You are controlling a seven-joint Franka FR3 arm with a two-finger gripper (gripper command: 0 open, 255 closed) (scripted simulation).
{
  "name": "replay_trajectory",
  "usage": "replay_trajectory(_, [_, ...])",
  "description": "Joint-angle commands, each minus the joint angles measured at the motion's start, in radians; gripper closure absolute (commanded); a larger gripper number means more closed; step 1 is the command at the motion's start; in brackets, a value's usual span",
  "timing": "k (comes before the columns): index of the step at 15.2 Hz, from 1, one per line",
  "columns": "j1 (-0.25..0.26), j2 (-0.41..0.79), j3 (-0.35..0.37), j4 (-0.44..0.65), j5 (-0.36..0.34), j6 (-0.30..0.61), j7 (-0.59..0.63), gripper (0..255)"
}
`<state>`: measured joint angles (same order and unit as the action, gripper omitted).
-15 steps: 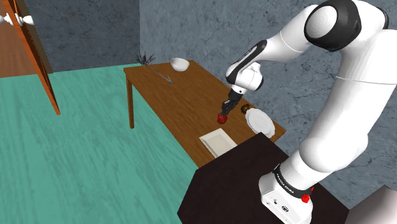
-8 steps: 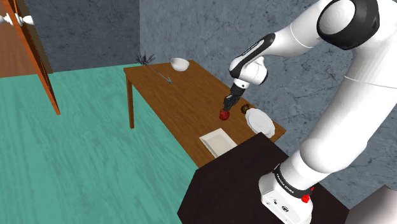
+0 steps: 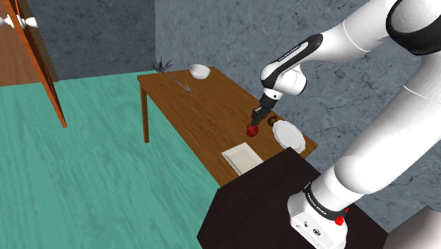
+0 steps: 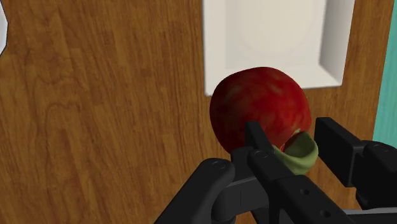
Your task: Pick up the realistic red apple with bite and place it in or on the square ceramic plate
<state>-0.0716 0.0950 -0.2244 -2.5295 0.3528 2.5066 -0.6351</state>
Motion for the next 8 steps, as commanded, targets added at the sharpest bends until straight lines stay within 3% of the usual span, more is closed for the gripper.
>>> replay_trajectory(1, [0.016, -0.081, 0.005, -0.082, -0.023, 0.012, 0.039, 255])
replay_trajectory(8, [0.037, -0.388, 0.07, -0.357, -0.095, 0.011, 0.197, 255])
